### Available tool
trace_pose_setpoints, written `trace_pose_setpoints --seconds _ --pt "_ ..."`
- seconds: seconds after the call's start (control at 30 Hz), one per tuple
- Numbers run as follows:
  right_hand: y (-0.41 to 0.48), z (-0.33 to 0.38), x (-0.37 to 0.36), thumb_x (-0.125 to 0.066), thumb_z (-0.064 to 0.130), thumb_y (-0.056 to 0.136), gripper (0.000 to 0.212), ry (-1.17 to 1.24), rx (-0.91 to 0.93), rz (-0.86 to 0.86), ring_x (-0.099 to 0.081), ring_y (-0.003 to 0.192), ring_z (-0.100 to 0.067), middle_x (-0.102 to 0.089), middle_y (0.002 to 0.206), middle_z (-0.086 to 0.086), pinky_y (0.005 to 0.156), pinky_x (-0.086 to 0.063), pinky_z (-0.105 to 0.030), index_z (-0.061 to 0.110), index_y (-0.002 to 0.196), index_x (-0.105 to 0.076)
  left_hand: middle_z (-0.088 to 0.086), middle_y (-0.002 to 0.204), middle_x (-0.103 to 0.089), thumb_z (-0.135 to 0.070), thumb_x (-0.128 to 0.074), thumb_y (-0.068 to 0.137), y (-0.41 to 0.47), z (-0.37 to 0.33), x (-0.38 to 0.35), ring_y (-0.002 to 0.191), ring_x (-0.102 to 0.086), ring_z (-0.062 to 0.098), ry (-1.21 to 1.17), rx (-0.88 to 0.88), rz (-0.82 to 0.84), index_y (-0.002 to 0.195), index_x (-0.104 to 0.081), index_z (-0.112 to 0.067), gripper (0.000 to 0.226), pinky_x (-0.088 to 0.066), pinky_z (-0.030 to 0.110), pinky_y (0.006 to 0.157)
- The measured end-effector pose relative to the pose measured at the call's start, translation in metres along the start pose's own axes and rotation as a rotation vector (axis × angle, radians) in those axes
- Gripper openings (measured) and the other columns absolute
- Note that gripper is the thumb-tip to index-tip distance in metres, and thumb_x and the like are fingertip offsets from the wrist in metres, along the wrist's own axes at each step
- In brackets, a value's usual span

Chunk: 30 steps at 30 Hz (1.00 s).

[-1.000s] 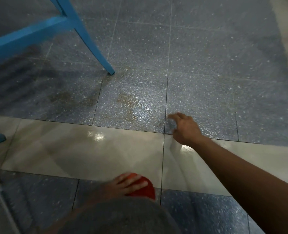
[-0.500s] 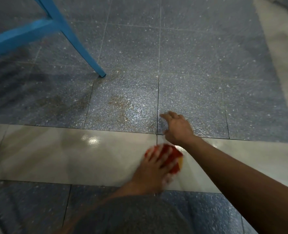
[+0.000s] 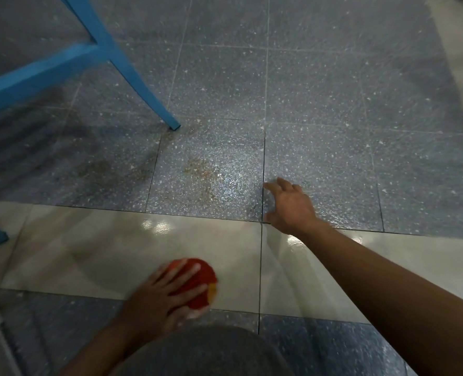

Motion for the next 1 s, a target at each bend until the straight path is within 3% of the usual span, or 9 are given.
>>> trace_pose_setpoints --seconds 0.17,0.27,0.53,0.67,0.77,0.9,1.0 --pt "0.017 -0.005 0.002 -0.085 0.053 0.076 0.117 -0.035 -0.016 0.008 -0.013 0.156 -0.036 -0.005 0.172 -0.009 0.123 -0.029 -0.054 0.029 0.163 -0.012 0.007 0.176 -0.026 -0.053 -0.039 0.103 -0.018 0.079 0.027 0.162 -0.029 0.039 -0.146 0.406 -0.015 0.164 -0.041 -0.03 0.065 -0.024 0.055 0.127" --pt "0.027 -0.012 0.002 -0.085 0.056 0.074 0.125 -0.045 -0.058 0.026 0.0 0.159 -0.035 0.007 0.173 -0.009 0.124 -0.023 -0.058 0.027 0.164 -0.004 0.004 0.179 -0.011 -0.06 -0.026 0.101 -0.005 0.113 0.031 0.167 -0.01 0.032 -0.228 0.649 -0.014 0.168 -0.029 -0.028 0.074 -0.013 0.054 0.132" --pt "0.036 -0.013 0.0 -0.092 0.045 0.069 0.123 0.01 -0.102 0.017 0.002 0.158 -0.036 0.006 0.172 -0.008 0.121 -0.02 -0.068 0.028 0.162 -0.013 0.019 0.178 -0.015 -0.062 -0.015 0.099 0.107 0.132 0.062 0.164 -0.013 0.047 -0.278 1.035 -0.174 0.17 -0.029 -0.023 0.083 -0.01 0.063 0.132" --pt "0.039 -0.012 0.0 -0.093 0.044 0.068 0.123 0.019 -0.118 0.016 0.001 0.158 -0.037 0.005 0.172 -0.009 0.121 -0.02 -0.069 0.028 0.162 -0.015 0.014 0.18 0.001 -0.063 -0.006 0.101 0.173 0.105 0.076 0.166 0.004 0.043 -0.268 0.914 -0.161 0.172 -0.01 -0.029 0.078 -0.001 0.062 0.133" --pt "0.04 -0.013 0.001 -0.093 0.044 0.066 0.123 0.019 -0.117 0.008 -0.003 0.157 -0.039 0.001 0.171 -0.009 0.119 -0.022 -0.07 0.027 0.161 -0.018 0.007 0.181 0.007 -0.061 -0.015 0.11 0.205 0.055 0.074 0.166 0.012 0.037 -0.228 0.652 -0.169 0.171 -0.003 -0.04 0.067 0.001 0.061 0.133" --pt "0.041 -0.012 0.003 -0.093 0.044 0.067 0.122 0.016 -0.126 0.016 -0.004 0.157 -0.039 0.001 0.171 -0.009 0.12 -0.021 -0.068 0.027 0.161 -0.017 -0.005 0.182 -0.002 -0.058 -0.026 0.112 0.165 0.021 0.05 0.168 0.001 0.027 -0.168 0.294 -0.102 0.17 -0.016 -0.045 0.06 -0.014 0.059 0.132" --pt "0.042 -0.012 0.001 -0.093 0.043 0.068 0.123 0.016 -0.126 0.027 -0.001 0.157 -0.039 0.004 0.171 -0.009 0.12 -0.018 -0.068 0.027 0.161 -0.014 -0.002 0.181 -0.011 -0.054 -0.034 0.11 0.108 0.081 0.045 0.167 -0.013 0.027 -0.141 0.368 -0.091 0.168 -0.025 -0.043 0.06 -0.02 0.058 0.131"
Point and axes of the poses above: each hand's wrist, its own y-axis towards the middle knuckle, its own x-axis out of the back of the hand, z = x × y, the point moved 6 cm from there along y, towards the middle knuckle
